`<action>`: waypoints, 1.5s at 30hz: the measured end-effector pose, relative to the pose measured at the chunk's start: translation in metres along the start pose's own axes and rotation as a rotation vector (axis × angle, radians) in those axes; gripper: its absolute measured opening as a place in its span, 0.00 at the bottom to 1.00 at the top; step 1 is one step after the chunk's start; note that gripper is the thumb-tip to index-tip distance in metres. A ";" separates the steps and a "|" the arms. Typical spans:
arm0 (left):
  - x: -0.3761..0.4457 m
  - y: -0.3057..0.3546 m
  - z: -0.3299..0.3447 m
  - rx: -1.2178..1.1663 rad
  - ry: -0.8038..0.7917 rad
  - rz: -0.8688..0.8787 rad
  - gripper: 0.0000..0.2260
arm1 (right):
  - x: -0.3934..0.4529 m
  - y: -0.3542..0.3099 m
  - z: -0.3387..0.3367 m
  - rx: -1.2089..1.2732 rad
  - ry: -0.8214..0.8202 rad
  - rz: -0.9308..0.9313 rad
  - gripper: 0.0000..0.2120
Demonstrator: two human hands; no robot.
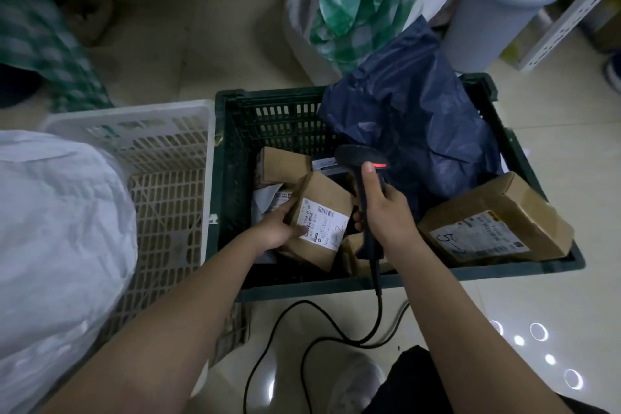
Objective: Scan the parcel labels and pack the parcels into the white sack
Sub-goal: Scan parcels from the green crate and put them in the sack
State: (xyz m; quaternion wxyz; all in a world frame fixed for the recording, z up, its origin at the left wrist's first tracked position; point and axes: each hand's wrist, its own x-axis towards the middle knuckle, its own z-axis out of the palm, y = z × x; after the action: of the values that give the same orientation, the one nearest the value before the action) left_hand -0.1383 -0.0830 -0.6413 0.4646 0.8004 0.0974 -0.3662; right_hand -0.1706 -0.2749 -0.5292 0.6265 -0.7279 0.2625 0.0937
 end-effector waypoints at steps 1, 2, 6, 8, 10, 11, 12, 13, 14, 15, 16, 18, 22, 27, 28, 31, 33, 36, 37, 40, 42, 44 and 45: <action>-0.004 0.001 0.001 -0.015 -0.005 -0.005 0.36 | -0.002 -0.002 0.002 -0.005 -0.014 0.000 0.27; -0.006 0.002 0.002 -0.035 0.001 -0.004 0.36 | -0.004 -0.003 0.004 -0.010 -0.028 -0.001 0.27; -0.022 0.016 0.003 -0.101 0.112 0.047 0.31 | -0.013 -0.010 0.010 -0.007 -0.042 -0.027 0.25; -0.039 0.026 -0.002 -0.123 0.131 0.105 0.30 | -0.020 -0.018 0.012 0.011 -0.039 -0.049 0.24; -0.063 0.035 -0.013 -0.196 0.156 0.153 0.29 | -0.028 -0.026 0.013 0.040 -0.041 -0.069 0.25; -0.077 0.037 -0.020 -0.224 0.174 0.175 0.29 | -0.035 -0.030 0.014 0.053 -0.041 -0.082 0.26; -0.092 0.039 -0.028 -0.249 0.205 0.198 0.29 | -0.042 -0.034 0.015 0.063 -0.048 -0.097 0.27; -0.107 0.039 -0.037 -0.267 0.239 0.213 0.30 | -0.050 -0.037 0.016 0.076 -0.058 -0.118 0.27; -0.121 0.038 -0.046 -0.291 0.269 0.223 0.31 | -0.058 -0.040 0.018 0.087 -0.069 -0.133 0.27; -0.136 0.036 -0.053 -0.321 0.288 0.234 0.32 | -0.067 -0.041 0.019 0.095 -0.081 -0.145 0.27; -0.153 0.034 -0.060 -0.359 0.297 0.251 0.32 | -0.076 -0.042 0.021 0.098 -0.095 -0.151 0.28; -0.182 0.028 -0.070 -0.413 0.316 0.285 0.30 | -0.097 -0.043 0.026 0.085 -0.123 -0.171 0.30; -0.236 0.011 -0.083 -0.475 0.381 0.327 0.28 | -0.150 -0.047 0.043 0.076 -0.218 -0.188 0.27; -0.295 -0.019 -0.089 -0.533 0.429 0.286 0.27 | -0.216 -0.040 0.060 0.004 -0.322 -0.251 0.27; -0.304 -0.026 -0.091 -0.548 0.435 0.283 0.26 | -0.227 -0.039 0.063 -0.002 -0.328 -0.251 0.27; -0.330 -0.047 -0.094 -0.558 0.476 0.282 0.26 | -0.253 -0.037 0.069 -0.002 -0.348 -0.260 0.27; -0.343 -0.059 -0.096 -0.570 0.522 0.297 0.25 | -0.267 -0.035 0.072 -0.029 -0.361 -0.282 0.26; -0.355 -0.072 -0.101 -0.583 0.575 0.321 0.25 | -0.285 -0.032 0.076 -0.119 -0.390 -0.324 0.27; -0.358 -0.075 -0.102 -0.583 0.588 0.331 0.25 | -0.289 -0.031 0.078 -0.145 -0.405 -0.339 0.26; -0.364 -0.080 -0.108 -0.579 0.621 0.361 0.25 | -0.301 -0.032 0.084 -0.175 -0.437 -0.369 0.26; -0.368 -0.083 -0.112 -0.582 0.636 0.374 0.25 | -0.306 -0.033 0.087 -0.166 -0.447 -0.383 0.26; -0.370 -0.086 -0.116 -0.594 0.648 0.380 0.26 | -0.310 -0.036 0.090 -0.166 -0.448 -0.398 0.26; -0.372 -0.088 -0.118 -0.596 0.651 0.381 0.26 | -0.311 -0.037 0.092 -0.162 -0.452 -0.402 0.25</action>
State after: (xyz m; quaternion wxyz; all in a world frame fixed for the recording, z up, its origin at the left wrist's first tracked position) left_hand -0.3885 0.1296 -0.4136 0.6778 0.7091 0.1902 0.0389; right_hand -0.3971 -0.1014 -0.3705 0.6149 -0.7735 -0.0408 0.1480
